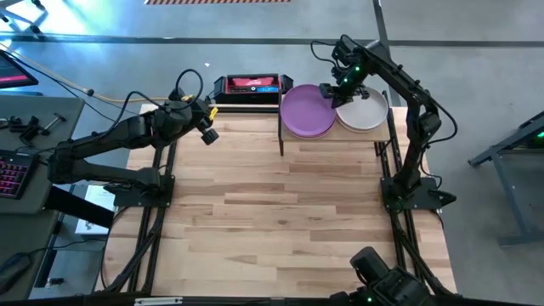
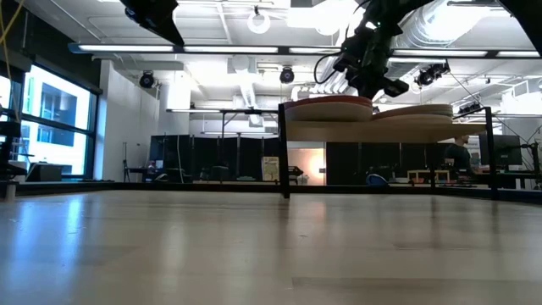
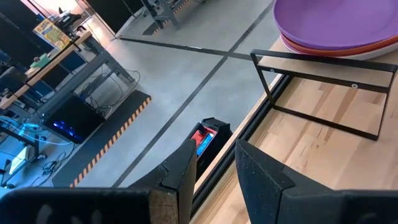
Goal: Place and stack plates onto a shelf
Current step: Stack the purple plate on top of the orange plate on the shelf, then return to Home Position
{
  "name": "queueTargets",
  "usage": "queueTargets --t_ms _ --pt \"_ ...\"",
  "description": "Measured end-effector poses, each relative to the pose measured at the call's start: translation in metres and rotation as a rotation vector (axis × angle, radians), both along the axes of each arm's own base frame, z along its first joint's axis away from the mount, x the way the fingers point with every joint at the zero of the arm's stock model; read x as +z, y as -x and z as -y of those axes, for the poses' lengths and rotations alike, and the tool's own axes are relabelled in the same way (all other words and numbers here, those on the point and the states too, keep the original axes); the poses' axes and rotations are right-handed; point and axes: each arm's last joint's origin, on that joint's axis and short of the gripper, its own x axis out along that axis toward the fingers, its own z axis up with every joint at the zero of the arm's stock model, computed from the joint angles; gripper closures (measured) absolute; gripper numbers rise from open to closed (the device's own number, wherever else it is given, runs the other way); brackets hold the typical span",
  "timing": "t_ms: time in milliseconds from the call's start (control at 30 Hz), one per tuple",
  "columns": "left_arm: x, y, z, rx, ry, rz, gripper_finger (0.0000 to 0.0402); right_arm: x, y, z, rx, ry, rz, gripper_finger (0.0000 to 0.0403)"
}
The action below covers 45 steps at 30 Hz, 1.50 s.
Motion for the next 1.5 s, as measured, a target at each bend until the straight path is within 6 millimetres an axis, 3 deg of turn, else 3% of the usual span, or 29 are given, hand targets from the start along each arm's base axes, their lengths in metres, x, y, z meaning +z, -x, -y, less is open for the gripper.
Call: queueTargets --t_ms 533,1000,1167,1500 --pt "0.0 0.0 0.0 0.0 0.0 0.0 0.0298 0.008 0.004 -0.007 -0.007 -0.031 0.04 0.0398" --pt "0.0 0.0 0.0 0.0 0.0 0.001 0.0298 0.013 0.005 -0.008 0.012 0.007 0.057 0.0228" --pt "0.0 0.0 0.0 0.0 -0.001 0.002 0.0298 0.025 0.01 -0.014 -0.004 0.046 0.086 0.0213" --pt "0.0 0.0 0.0 0.0 0.0 0.002 0.0298 0.044 0.013 -0.031 0.048 0.134 0.105 0.0224"
